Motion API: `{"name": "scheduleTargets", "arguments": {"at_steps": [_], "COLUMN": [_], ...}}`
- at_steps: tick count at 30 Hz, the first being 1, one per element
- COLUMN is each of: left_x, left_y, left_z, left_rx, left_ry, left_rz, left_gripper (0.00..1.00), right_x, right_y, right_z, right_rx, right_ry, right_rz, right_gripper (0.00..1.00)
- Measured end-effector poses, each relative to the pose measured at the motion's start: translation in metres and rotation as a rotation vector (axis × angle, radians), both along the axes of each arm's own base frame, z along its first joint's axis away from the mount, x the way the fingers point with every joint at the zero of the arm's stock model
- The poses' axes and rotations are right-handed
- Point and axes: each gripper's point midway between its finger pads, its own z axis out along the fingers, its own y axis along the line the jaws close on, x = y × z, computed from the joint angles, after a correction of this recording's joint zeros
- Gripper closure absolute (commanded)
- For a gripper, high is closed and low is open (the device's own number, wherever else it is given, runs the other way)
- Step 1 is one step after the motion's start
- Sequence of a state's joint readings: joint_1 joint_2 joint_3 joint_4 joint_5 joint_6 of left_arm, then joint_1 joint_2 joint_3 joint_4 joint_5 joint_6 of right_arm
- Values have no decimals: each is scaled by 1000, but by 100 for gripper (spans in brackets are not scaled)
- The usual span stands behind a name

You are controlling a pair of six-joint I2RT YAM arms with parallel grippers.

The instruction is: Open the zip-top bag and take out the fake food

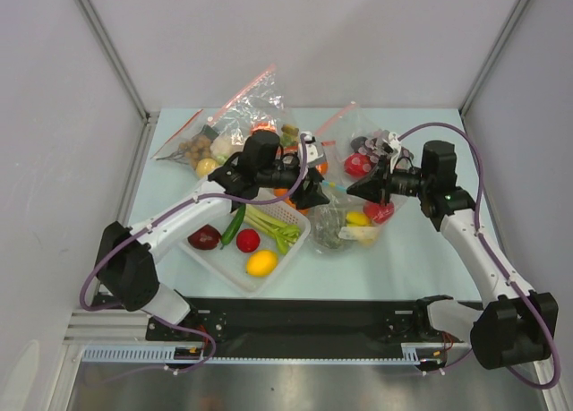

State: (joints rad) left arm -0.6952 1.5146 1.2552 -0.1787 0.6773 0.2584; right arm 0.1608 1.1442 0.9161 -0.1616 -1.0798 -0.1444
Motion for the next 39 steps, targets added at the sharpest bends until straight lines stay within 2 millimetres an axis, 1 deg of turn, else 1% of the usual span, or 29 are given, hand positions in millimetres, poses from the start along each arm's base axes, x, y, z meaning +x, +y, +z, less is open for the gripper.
{"name": "scheduleTargets", "arguments": {"at_steps": [7,10,13,14,16,17,19,20,21,22,23,27,29,31,32,33,34,36,37,38,39], "left_x": [4,5,6,5,4,3,1,0,-1,-2,-3,-8,-10,-12,-12,-13,-13,-13,-13,-13,-13], "left_y": [1,-2,-7,-9,-12,-13,-16,-16,-17,-17,-17,-15,-14,-13,-12,-12,-12,-12,-11,-11,-11], "left_z": [-5,1,12,15,20,21,22,21,20,19,18,11,5,0,-1,-2,-2,-3,-3,-4,-4], "left_rx": [-35,-71,-114,-128,-151,-161,-173,-174,-174,-173,-172,-157,-145,-136,-131,-129,-129,-125,-122,-121,-119], "left_ry": [26,22,8,4,9,11,19,23,28,32,34,57,75,90,96,97,97,90,89,91,90], "left_rz": [20,12,0,-8,-24,-33,-51,-59,-68,-75,-81,-98,-100,-100,-100,-100,-100,-103,-103,-103,-104], "left_gripper": [31,32,36,49,64,77,84,84,81,73,56,49,50,57,67,72,83,94,100,100,100], "right_x": [-5,-5,-6,-6,-7,-7,-8,-9,-9,-10,-10,-11,-10,-9,-9,-9,-8,-8,-9,-9,-10], "right_y": [-1,-1,-1,-1,0,0,1,2,2,3,4,6,6,6,5,5,5,5,5,5,7], "right_z": [10,9,10,10,10,10,10,10,9,9,9,12,12,12,11,11,11,11,11,11,11], "right_rx": [4,4,5,6,6,7,7,7,6,5,4,1,-1,-3,-4,-4,-5,-6,-6,-6,-6], "right_ry": [-35,-33,-32,-31,-31,-31,-31,-31,-28,-26,-22,-32,-32,-32,-32,-32,-31,-29,-28,-27,-25], "right_rz": [-4,-3,-1,1,4,6,11,13,15,16,18,22,18,13,11,10,8,7,7,7,11], "right_gripper": [100,100,100,100,100,100,100,100,100,100,100,100,100,100,100,100,100,100,98,89,84]}}
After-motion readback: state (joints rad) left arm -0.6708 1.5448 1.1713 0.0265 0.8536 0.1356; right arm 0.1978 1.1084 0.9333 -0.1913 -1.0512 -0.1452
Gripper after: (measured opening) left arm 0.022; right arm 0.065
